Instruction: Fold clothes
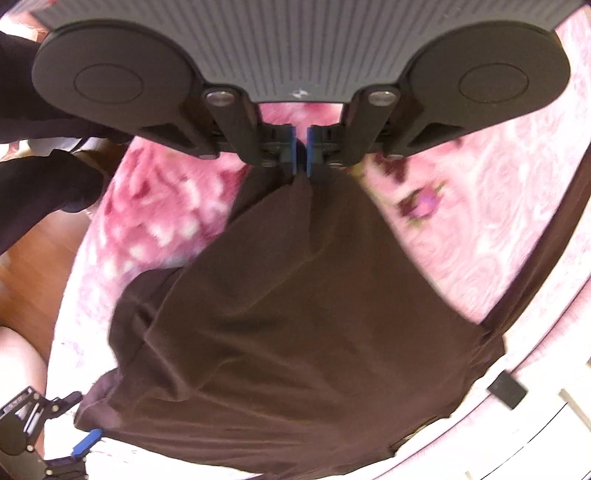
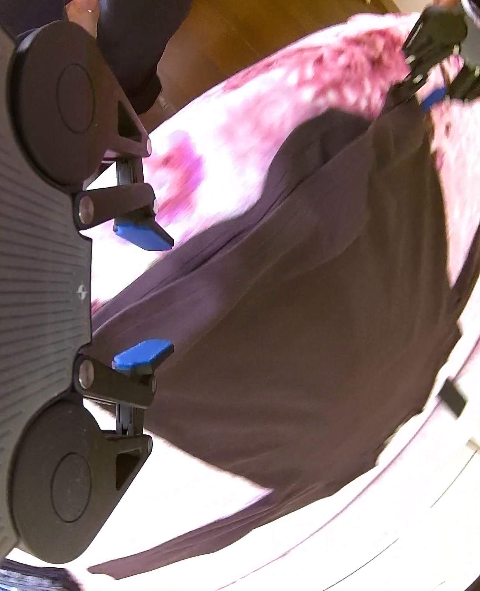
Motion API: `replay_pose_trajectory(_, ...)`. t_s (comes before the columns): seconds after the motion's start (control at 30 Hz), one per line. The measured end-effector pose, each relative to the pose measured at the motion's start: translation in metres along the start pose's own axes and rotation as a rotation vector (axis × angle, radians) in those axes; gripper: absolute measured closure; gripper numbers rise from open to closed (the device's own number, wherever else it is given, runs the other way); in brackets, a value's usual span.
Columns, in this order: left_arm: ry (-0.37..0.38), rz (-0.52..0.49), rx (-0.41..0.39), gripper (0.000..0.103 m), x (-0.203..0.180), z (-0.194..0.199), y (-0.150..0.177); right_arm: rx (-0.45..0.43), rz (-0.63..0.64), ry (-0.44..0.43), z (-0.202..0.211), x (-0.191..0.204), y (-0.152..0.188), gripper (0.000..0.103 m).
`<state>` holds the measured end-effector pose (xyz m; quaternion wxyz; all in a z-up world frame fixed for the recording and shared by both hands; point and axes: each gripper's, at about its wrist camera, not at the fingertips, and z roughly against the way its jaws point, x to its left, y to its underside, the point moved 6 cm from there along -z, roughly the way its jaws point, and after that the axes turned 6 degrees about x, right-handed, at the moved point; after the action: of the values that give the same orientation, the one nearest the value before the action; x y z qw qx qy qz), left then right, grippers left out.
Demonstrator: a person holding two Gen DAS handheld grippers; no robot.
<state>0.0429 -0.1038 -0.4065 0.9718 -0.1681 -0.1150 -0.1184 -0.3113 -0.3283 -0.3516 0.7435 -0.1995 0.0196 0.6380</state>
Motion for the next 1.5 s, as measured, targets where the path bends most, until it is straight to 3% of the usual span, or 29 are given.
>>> replay_pose_trajectory(0.27,-0.010,0.018,0.026,0.101,0.022,0.016,0.015,0.081,-0.193,0.020,-0.017,-0.041,0.026,0.044)
replay_pose_trajectory(0.33,-0.013,0.012,0.031,0.101,0.021,0.013,0.013,0.101,-0.223,0.021,-0.016,-0.051,0.034,0.049)
replay_pose_trajectory(0.37,-0.018,0.010,0.029,0.101,0.021,0.014,0.013,0.111,-0.236,0.022,-0.015,-0.056,0.038,0.063)
replay_pose_trajectory(0.4,-0.023,0.007,0.028,0.101,0.021,0.014,0.013,0.120,-0.249,0.023,-0.014,-0.062,0.042,0.090)
replay_pose_trajectory(0.43,-0.028,0.005,0.026,0.101,0.020,0.015,0.013,0.130,-0.262,0.024,-0.013,-0.067,0.046,0.103)
replay_pose_trajectory(0.57,-0.025,0.013,0.041,0.101,0.021,0.024,0.017,0.164,-0.301,0.027,-0.008,-0.087,0.062,0.103)
replay_pose_trajectory(0.7,-0.020,-0.028,0.057,0.101,0.009,0.023,0.021,0.179,-0.241,0.052,-0.005,-0.094,0.070,0.103)
replay_pose_trajectory(0.97,-0.029,-0.115,0.118,0.103,-0.016,0.009,0.036,0.209,-0.211,0.049,-0.021,-0.083,0.073,0.103)
replay_pose_trajectory(1.2,-0.026,-0.046,0.140,0.103,-0.006,0.023,0.046,0.271,-0.273,0.052,-0.002,-0.084,0.092,0.103)
replay_pose_trajectory(1.3,-0.032,-0.028,0.103,0.101,0.002,0.030,0.028,0.242,-0.284,0.051,0.010,-0.086,0.080,0.090)
replay_pose_trajectory(1.43,-0.037,-0.008,0.049,0.096,0.012,0.036,0.000,0.202,-0.312,0.030,0.021,-0.093,0.054,0.085)
replay_pose_trajectory(1.5,-0.039,0.002,0.021,0.094,0.017,0.039,-0.014,0.183,-0.337,0.019,0.025,-0.101,0.039,0.072)
